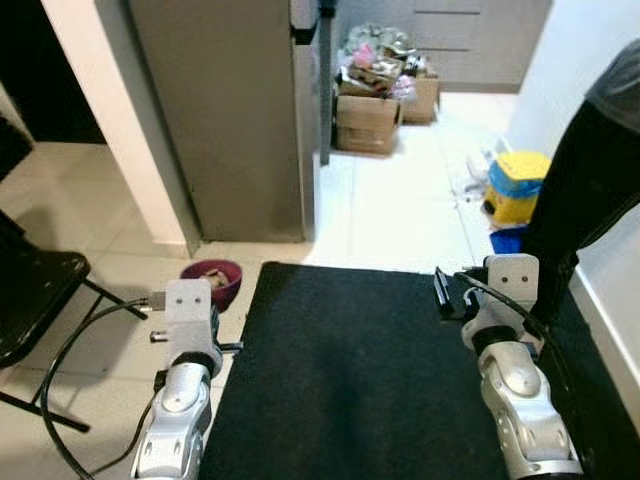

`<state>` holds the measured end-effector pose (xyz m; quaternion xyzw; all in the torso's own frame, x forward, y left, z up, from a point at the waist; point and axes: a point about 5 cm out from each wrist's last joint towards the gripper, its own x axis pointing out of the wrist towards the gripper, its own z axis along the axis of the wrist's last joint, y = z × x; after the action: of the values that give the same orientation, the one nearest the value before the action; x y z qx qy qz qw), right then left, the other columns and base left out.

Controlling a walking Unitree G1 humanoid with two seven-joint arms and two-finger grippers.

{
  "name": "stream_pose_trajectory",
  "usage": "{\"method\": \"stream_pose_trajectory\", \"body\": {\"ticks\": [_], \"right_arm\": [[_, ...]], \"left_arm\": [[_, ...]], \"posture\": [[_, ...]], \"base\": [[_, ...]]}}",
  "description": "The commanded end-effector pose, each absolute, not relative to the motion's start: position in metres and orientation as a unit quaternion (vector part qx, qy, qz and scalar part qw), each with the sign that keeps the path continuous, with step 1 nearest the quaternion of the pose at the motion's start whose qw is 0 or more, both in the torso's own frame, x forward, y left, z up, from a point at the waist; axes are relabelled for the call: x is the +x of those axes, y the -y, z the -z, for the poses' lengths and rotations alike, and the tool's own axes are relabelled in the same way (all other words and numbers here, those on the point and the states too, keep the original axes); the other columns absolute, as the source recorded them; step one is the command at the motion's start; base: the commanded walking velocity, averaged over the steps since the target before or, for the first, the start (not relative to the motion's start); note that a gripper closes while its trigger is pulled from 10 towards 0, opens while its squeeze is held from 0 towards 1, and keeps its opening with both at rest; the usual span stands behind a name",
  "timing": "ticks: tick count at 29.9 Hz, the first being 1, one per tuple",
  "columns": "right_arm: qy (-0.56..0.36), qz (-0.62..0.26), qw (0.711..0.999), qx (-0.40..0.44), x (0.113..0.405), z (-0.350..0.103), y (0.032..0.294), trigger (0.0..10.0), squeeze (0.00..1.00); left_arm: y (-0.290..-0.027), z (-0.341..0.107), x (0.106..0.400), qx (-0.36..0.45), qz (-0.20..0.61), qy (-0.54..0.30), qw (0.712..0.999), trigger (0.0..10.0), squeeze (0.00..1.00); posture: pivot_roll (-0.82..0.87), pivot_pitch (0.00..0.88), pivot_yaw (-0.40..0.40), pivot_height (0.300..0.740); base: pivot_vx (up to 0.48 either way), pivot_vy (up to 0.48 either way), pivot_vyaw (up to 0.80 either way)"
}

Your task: Restocking fridge

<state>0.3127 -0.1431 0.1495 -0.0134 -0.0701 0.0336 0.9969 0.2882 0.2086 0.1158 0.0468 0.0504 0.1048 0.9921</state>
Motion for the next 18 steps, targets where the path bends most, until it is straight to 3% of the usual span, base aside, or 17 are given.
{"method": "stream_pose_trajectory", "body": {"ticks": [1, 9, 18], "right_arm": [[0.053, -0.047, 0.997, -0.018, 0.312, -0.141, 0.139, 10.0, 0.00], [0.037, -0.092, 0.995, -0.013, 0.306, -0.124, 0.124, 10.0, 0.00], [-0.016, -0.097, 0.995, -0.031, 0.288, -0.085, 0.126, 10.0, 0.00]], "left_arm": [[-0.212, -0.119, 0.286, 0.059, -0.108, -0.038, 0.992, 10.0, 0.00], [-0.211, -0.111, 0.279, 0.077, -0.111, -0.032, 0.990, 10.0, 0.00], [-0.206, -0.100, 0.263, 0.068, -0.109, -0.024, 0.991, 10.0, 0.00]], "posture": [[-0.08, 0.137, 0.015, 0.710], [-0.08, 0.141, 0.010, 0.710], [-0.08, 0.142, 0.003, 0.710]], "base": [[0.000, 0.000, 0.00], [0.000, 0.000, 0.00], [0.000, 0.000, 0.00]]}}
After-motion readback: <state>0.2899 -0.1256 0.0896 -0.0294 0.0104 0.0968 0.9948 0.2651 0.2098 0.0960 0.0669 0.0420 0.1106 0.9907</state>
